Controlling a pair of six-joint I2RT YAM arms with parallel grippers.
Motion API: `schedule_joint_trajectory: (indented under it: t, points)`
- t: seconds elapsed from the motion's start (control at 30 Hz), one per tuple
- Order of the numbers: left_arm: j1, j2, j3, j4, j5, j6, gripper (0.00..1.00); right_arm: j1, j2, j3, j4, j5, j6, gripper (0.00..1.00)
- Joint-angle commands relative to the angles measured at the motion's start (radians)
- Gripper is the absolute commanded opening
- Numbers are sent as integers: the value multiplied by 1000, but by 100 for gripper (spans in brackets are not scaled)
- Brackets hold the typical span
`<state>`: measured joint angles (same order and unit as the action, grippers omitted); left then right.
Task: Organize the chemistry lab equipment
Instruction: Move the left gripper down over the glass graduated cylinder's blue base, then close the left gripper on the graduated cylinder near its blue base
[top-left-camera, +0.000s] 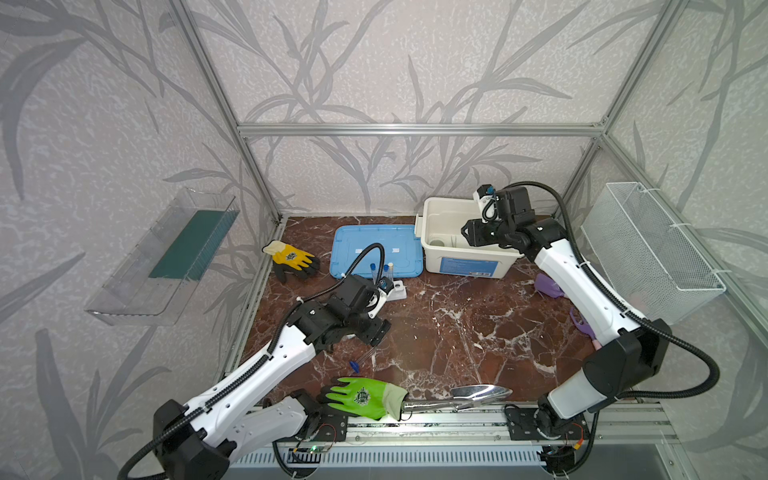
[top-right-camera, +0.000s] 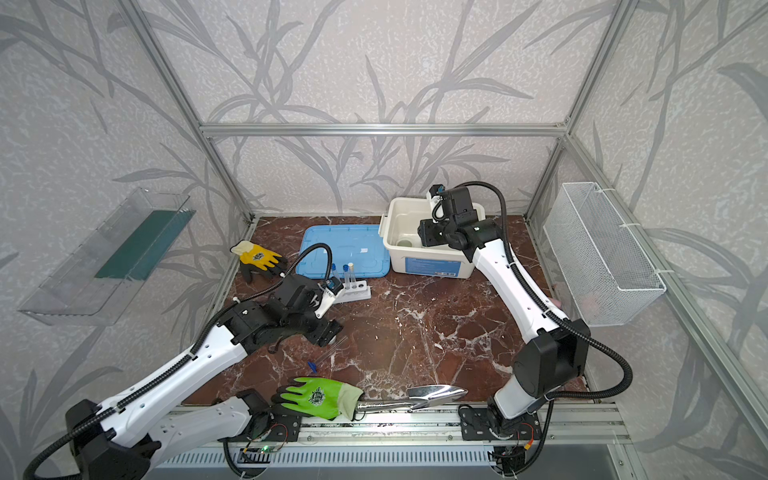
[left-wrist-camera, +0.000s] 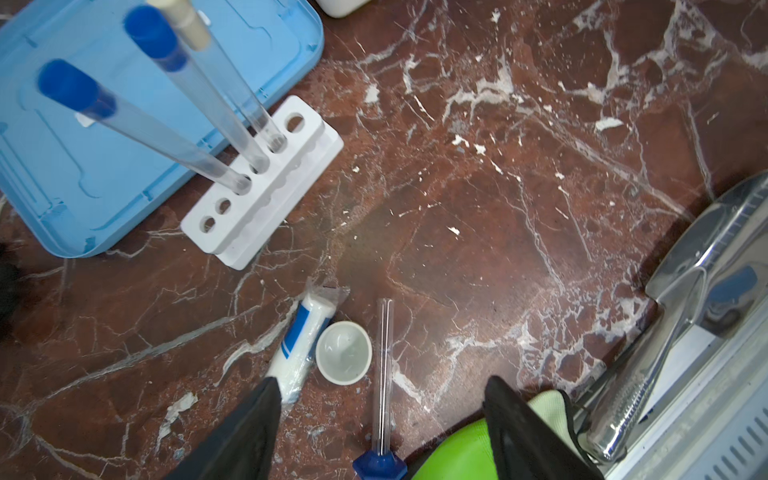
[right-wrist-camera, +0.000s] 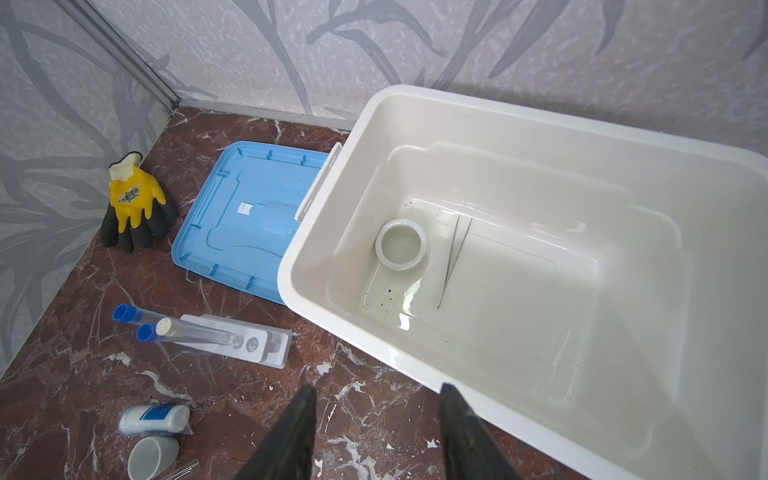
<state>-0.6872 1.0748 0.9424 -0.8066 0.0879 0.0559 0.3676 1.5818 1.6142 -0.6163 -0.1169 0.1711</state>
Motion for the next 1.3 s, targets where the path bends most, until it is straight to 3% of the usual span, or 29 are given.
schedule_joint_trajectory:
  t: [0.0, 0.2, 0.37, 0.63, 0.87, 1.27]
  points:
    - [-26, 76, 48, -137, -11, 55, 74, -1, -39, -43, 65, -18, -1, 49]
    - [-41, 212, 100, -180, 6, 67, 72, -4, -49, -91, 95, -35, 2, 49]
    - [-90, 296, 108, -147, -66, -81, 68, -14, -48, -130, 131, -51, 12, 49]
    - [-188, 398, 85, -137, -273, -346, 68, -20, -18, -172, 186, -97, 29, 49]
    - [-229, 327, -31, -55, -356, -542, 68, -22, 4, -188, 208, -121, 43, 49]
    - [-229, 280, -122, -53, -326, -606, 60, -22, 7, -208, 229, -129, 70, 48]
